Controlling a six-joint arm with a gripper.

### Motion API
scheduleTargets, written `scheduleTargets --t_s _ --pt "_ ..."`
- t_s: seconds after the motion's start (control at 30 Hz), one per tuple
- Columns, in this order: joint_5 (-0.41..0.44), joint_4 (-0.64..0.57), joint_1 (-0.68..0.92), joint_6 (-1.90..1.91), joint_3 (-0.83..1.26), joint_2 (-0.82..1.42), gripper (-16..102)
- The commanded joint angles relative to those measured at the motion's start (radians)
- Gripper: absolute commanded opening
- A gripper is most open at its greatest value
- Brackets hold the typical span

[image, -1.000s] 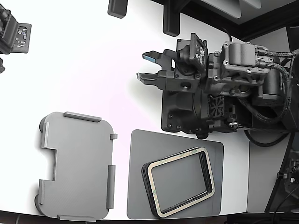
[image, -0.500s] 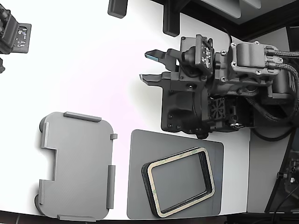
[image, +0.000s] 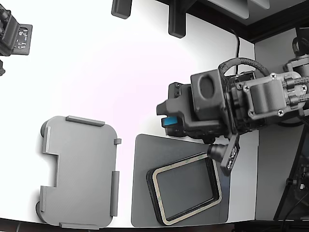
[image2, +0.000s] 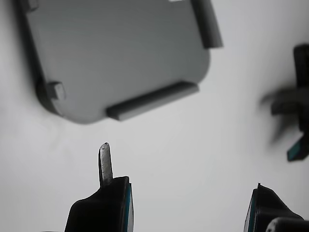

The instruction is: Grab top frame and put it into gray box.

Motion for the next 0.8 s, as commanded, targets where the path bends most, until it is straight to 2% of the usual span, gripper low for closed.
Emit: scheduleTargets --t_s 0.0,0.1,0.27,0.3,0.37,0.43,0.53,0.6,0.77 --pt "-0.009 0.083 0.051 -0.472 -0.083 -0.041 96" --pt "-0.037 0.127 0.114 -0.565 -0.103 -0.077 91" --pt "0.051 0.138 0.296 -0.672 -0.095 -0.132 91" --pt "0.057 0.141 0.328 -0.695 -0.103 -0.152 92" --pt "0.038 0.144 0.374 -0.735 -0.115 -0.189 85" --pt "0.031 0.152 0.434 -0.723 -0.129 -0.225 86" --pt "0.035 0.175 0.541 -0.756 -0.141 -0.268 94" --pt "0.035 0.186 0.614 -0.793 -0.14 -0.287 89" --pt "0.023 0.227 0.755 -0.801 -0.152 -0.362 91"
